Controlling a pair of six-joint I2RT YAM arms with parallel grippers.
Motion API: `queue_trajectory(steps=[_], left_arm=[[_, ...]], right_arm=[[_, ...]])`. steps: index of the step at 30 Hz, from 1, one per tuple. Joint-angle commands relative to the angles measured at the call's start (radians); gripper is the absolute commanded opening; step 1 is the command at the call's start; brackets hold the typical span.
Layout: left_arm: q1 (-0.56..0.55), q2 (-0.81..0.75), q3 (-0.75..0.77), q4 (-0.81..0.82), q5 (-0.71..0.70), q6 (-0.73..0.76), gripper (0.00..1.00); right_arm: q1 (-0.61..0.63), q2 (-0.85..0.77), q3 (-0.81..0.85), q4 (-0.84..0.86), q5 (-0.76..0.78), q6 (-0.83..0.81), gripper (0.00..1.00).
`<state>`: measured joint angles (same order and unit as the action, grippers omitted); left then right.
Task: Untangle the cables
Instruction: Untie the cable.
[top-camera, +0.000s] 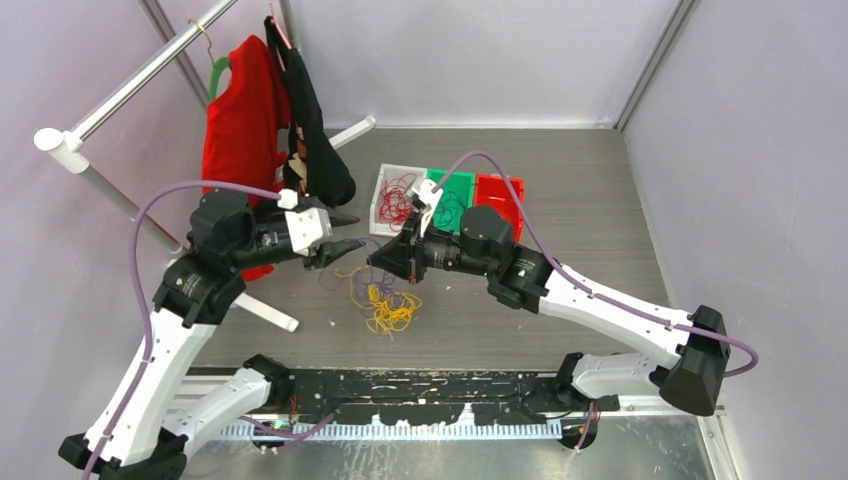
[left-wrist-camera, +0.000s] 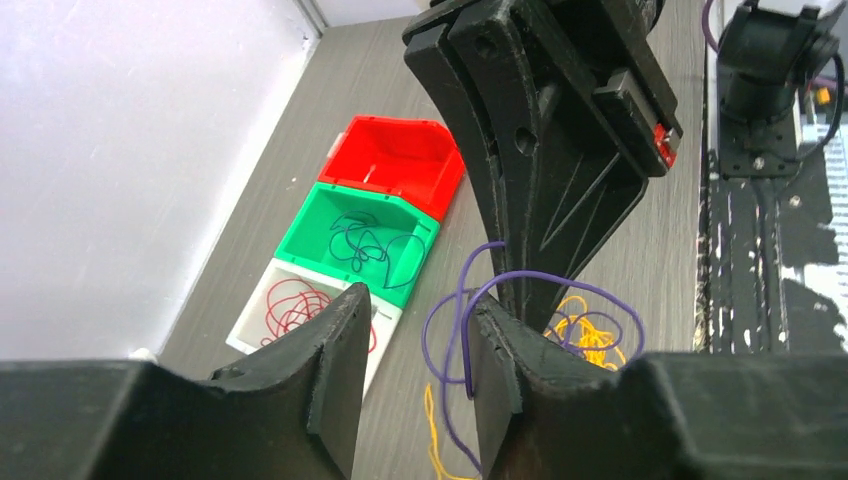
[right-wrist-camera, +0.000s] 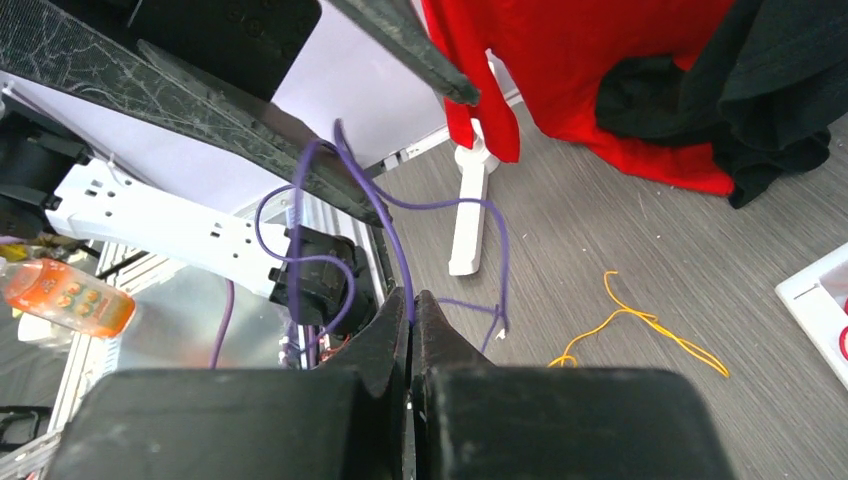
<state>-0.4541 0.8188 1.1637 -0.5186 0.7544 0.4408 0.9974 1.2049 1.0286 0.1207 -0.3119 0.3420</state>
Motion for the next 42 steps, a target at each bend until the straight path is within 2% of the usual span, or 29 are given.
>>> queue_trajectory(steps=[1, 3, 8, 12, 17, 21, 22, 24, 26, 28, 33, 42], left_arm=[[-0.002, 0.046, 0.119, -0.181, 0.068, 0.189, 0.42], [-0.001, 0.067, 0.135, -0.215, 0.073, 0.201, 0.43], [-0.002, 0.053, 0.098, -0.138, 0.051, 0.181, 0.34], [-0.004, 0.069, 0.099, -0.190, 0.048, 0.194, 0.29], [-0.009, 0.069, 0.074, -0.181, 0.019, 0.212, 0.25], [-0.016, 0.079, 0.076, -0.182, -0.005, 0.235, 0.15], [-0.019, 0.081, 0.075, -0.180, -0.008, 0.245, 0.10], [-0.025, 0.076, 0.073, -0.137, -0.018, 0.237, 0.00], [-0.033, 0.064, 0.072, -0.057, -0.032, 0.195, 0.00], [-0.038, 0.060, 0.087, 0.009, -0.037, 0.135, 0.00], [-0.045, 0.096, 0.187, 0.043, -0.011, 0.004, 0.00], [-0.044, 0.133, 0.298, 0.108, 0.037, -0.152, 0.00]], right_arm=[[-0.002, -0.009, 0.054, 0.011, -0.041, -0.008, 0.01], [-0.003, -0.005, 0.058, 0.007, -0.053, -0.007, 0.01], [-0.001, 0.015, 0.073, 0.012, -0.074, 0.004, 0.01], [0.001, 0.027, 0.084, 0.025, -0.079, 0.011, 0.01], [0.001, 0.039, 0.086, 0.043, -0.088, 0.024, 0.01], [0.001, 0.044, 0.082, 0.053, -0.085, 0.032, 0.01], [0.002, 0.043, 0.077, 0.061, -0.079, 0.038, 0.03], [0.001, 0.040, 0.060, 0.089, -0.060, 0.056, 0.15], [0.002, 0.036, 0.025, 0.143, -0.055, 0.083, 0.23], [0.001, 0.041, -0.011, 0.208, -0.052, 0.128, 0.24], [0.000, 0.094, -0.037, 0.312, -0.074, 0.211, 0.22], [-0.002, 0.166, -0.043, 0.346, -0.033, 0.246, 0.19]])
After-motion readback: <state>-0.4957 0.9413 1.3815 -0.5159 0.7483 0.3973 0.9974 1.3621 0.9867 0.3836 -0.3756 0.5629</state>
